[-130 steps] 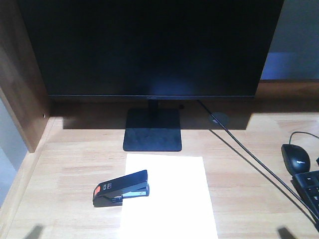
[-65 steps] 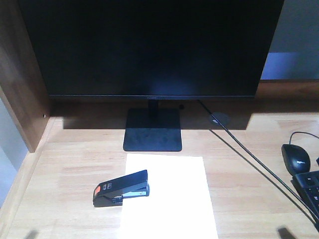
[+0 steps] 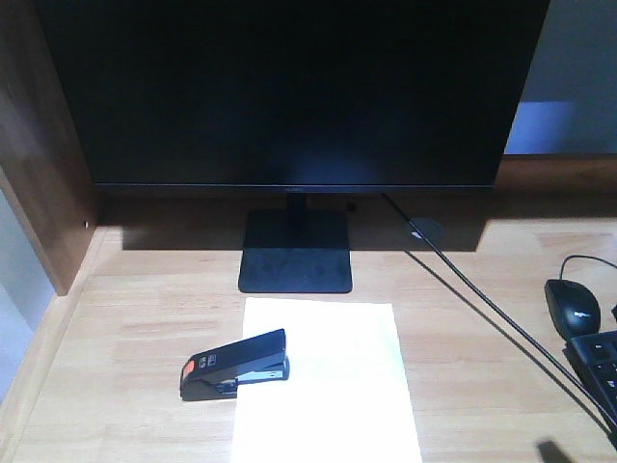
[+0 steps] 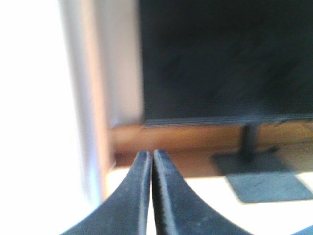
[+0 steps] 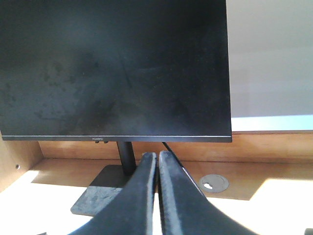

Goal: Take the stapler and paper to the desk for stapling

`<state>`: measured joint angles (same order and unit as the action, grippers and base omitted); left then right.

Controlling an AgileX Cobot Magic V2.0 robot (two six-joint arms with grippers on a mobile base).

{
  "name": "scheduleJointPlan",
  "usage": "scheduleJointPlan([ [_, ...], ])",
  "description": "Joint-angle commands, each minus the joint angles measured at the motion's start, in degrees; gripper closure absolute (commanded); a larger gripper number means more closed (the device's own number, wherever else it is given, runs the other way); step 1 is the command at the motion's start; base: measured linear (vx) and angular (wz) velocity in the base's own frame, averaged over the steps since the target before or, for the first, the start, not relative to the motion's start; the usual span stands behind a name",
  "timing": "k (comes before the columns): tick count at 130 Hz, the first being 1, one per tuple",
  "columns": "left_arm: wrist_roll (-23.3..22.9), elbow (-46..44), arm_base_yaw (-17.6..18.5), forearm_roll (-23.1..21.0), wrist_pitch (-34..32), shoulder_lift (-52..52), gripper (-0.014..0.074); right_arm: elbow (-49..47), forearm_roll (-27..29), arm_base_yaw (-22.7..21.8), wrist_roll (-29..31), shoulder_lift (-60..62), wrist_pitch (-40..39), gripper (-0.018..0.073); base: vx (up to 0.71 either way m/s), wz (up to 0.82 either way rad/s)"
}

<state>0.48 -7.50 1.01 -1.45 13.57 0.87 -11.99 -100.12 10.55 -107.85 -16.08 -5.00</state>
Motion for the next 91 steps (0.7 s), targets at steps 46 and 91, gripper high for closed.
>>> scheduleJointPlan([
  [46,-0.5,9.5,-3.1,-1.1,-10.7,-2.5,0.0603,-1.5,-3.0,0.0,0.6,-0.3,1.4,0.0565,0.00,0.00],
  [91,-0.5,9.5,-3.1,-1.1,-10.0,-2.5,0.0603,-1.5,-3.0,0.0,0.6,-0.3,1.4,0.0565,0.00,0.00],
])
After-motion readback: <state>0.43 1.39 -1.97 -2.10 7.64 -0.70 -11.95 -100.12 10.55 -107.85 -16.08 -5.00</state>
